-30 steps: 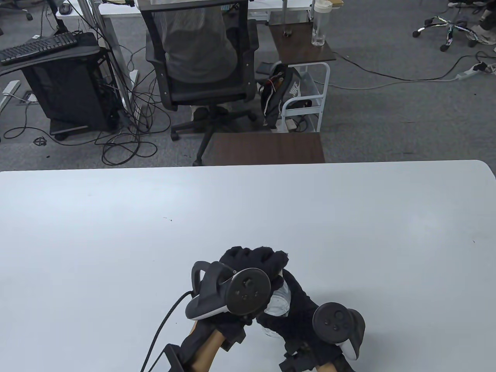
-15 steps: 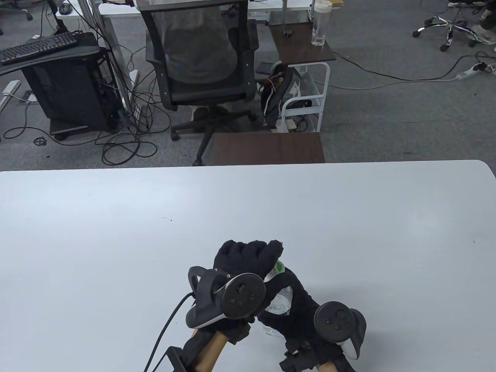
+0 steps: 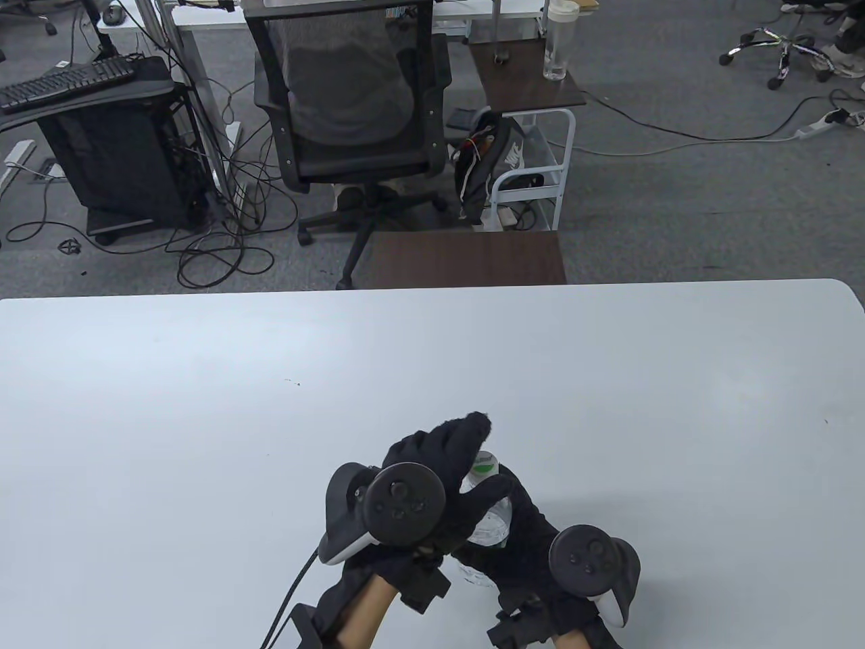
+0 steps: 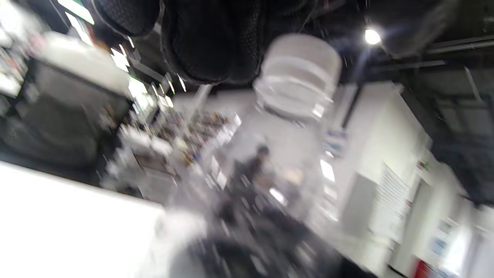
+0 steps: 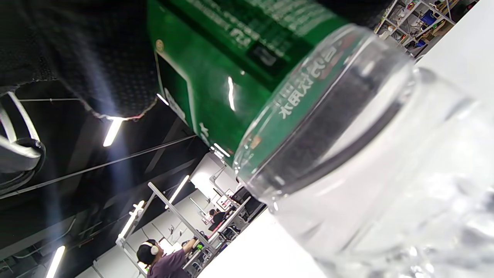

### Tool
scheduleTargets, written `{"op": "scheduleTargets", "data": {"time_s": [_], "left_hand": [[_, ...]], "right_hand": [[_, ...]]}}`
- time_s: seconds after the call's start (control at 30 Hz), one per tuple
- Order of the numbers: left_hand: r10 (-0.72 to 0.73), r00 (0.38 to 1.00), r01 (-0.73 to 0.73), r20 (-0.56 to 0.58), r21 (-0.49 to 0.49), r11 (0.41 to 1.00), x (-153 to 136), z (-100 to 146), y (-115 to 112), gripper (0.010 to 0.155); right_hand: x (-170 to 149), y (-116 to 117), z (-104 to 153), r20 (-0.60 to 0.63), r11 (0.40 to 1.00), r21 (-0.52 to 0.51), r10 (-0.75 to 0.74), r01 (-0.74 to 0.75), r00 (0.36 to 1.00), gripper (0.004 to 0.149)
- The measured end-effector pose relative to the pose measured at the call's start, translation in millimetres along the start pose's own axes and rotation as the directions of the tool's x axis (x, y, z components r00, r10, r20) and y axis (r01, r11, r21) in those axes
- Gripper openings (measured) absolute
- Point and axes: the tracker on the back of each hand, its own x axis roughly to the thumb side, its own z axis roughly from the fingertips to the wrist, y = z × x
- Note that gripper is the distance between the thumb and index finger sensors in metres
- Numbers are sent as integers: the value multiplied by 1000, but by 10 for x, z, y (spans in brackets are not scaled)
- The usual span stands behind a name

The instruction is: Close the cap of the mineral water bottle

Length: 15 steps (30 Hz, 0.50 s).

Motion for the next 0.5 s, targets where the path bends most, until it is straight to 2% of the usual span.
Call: {"op": "scheduleTargets", "data": {"time_s": [0.03,0.07,0.13,0.2,0.3,0.37,0.47,0.5], "left_hand": [[-80,997,80,-3,5,997,9,-1,5,76],[-130,991,129,-14,-35,991,16,-8,-7,75],[-117,993,114,-18,-129,985,13,-17,-49,72],[-100,995,98,-24,-71,993,6,-10,-58,60],[-58,998,59,8,-84,995,8,-13,-67,56],[-93,996,94,10,-105,990,25,-13,-68,54],[-137,991,137,11,-80,987,60,3,-77,54],[-148,989,147,-5,-77,986,70,7,-82,63]], "right_hand": [[1,4,-1,1,1000,1,10,-10,1000,98],[5,7,-4,4,1000,5,23,-23,1000,98],[2,15,-4,5,1000,10,29,-29,1000,98],[-1,31,-3,7,1000,20,21,-22,1000,98],[-14,22,-11,-5,1000,19,17,-17,1000,98],[-41,18,-26,-9,999,50,1,0,1000,98],[-27,9,-20,-13,1000,12,19,-19,1000,98],[-12,14,-15,-3,1000,14,17,-17,1000,98]]}}
